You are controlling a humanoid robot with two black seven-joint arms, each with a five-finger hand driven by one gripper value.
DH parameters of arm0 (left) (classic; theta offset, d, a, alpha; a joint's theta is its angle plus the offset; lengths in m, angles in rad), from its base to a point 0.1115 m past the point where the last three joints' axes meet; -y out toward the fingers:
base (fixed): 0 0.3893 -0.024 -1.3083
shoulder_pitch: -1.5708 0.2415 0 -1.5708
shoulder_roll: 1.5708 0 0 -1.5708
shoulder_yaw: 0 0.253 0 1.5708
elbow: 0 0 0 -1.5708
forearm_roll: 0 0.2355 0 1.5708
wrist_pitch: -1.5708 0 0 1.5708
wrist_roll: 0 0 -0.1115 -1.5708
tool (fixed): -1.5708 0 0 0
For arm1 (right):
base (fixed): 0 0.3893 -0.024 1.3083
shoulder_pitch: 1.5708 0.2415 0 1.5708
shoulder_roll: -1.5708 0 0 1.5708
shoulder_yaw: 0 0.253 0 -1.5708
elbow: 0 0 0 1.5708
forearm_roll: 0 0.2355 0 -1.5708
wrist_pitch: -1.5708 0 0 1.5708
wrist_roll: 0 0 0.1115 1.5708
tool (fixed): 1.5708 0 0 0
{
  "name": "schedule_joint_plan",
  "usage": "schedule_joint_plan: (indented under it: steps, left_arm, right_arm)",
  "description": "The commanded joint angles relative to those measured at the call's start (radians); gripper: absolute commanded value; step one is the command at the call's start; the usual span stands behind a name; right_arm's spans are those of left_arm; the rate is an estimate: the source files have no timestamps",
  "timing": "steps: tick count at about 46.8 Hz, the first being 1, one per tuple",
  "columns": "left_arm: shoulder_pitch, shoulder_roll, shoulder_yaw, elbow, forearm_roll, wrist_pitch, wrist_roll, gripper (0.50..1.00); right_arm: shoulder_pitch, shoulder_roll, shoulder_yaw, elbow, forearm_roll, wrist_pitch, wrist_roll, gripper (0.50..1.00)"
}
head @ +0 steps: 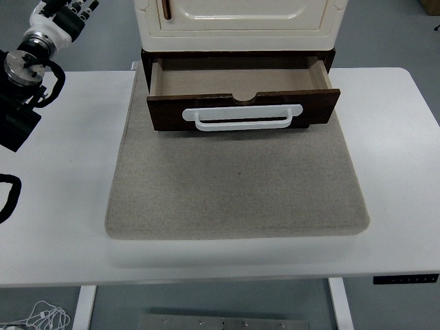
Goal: Open the drawer under the combination cabinet
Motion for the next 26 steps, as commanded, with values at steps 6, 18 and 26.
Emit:
schedule_joint_plan:
  steps: [6, 18, 26]
  left_arm:
    - [0.064, -0.025, -0.040, -0.002, -0.056, -0.039, -0.005, 1.000]
    - [0.116, -0.031, -0.059, -0.002, -0.120, -0.114, -0.006, 1.000]
    - [0.122, -0.062, -0.059, -0.002, -0.120, -0.125, -0.008, 1.000]
  right_arm:
    - [0.000, 0.000, 0.000, 0.000, -0.001, 0.002, 0.000, 0.926]
    - [-0.001, 0.000, 0.000, 0.000, -0.001, 0.002, 0.000, 0.926]
    - [-0.001, 0.000, 0.000, 0.000, -0.002, 0.000, -0.001, 0.926]
